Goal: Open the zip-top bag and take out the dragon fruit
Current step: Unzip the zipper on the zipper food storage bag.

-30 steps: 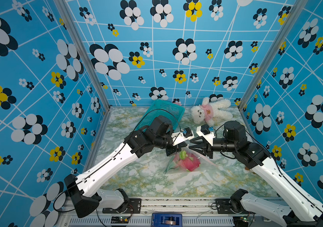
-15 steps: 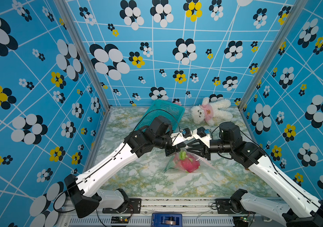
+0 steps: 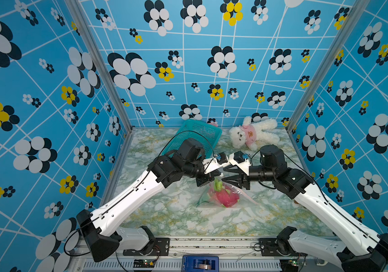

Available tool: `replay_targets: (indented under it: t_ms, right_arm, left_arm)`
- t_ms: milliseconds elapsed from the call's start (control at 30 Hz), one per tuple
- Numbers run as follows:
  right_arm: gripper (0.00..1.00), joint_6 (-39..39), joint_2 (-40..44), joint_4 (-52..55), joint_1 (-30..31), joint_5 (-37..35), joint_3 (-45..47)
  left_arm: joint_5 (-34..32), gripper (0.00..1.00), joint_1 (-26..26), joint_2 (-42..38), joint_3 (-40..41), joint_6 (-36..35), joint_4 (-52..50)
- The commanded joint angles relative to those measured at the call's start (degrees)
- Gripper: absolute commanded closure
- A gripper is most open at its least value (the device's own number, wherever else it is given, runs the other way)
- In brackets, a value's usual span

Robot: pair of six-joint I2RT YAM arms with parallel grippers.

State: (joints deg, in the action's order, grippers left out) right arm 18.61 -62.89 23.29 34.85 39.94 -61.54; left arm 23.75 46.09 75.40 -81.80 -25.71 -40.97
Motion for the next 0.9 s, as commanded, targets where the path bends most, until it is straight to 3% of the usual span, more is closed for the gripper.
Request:
replay_targets:
  t_ms: [0,267,500,867]
  right_arm:
    - [0.52,-0.49,-2.48,2.23,1.05,2.93,-0.12]
    - [0.61,-2.01,-2.98,2.32,2.92,6.13,-0.57]
    - [0.60,-14.82,3.25,-19.83,2.93,2.38,9.66]
    - [0.63,-14.55,3.21,-18.45,2.94,2.83,8.02]
  left_arm:
    - [2.78,1.00,0.43,-1.75,0.41,-1.48,3.62]
    - [2.93,1.00,-0.29,-1.96,0.76,-1.31,4.91]
    - [8.06,1.00,-4.37,-4.58,4.82,4.32,11.64]
    - [12.25,1.00,-6.98,-5.84,6.36,5.46,12.73]
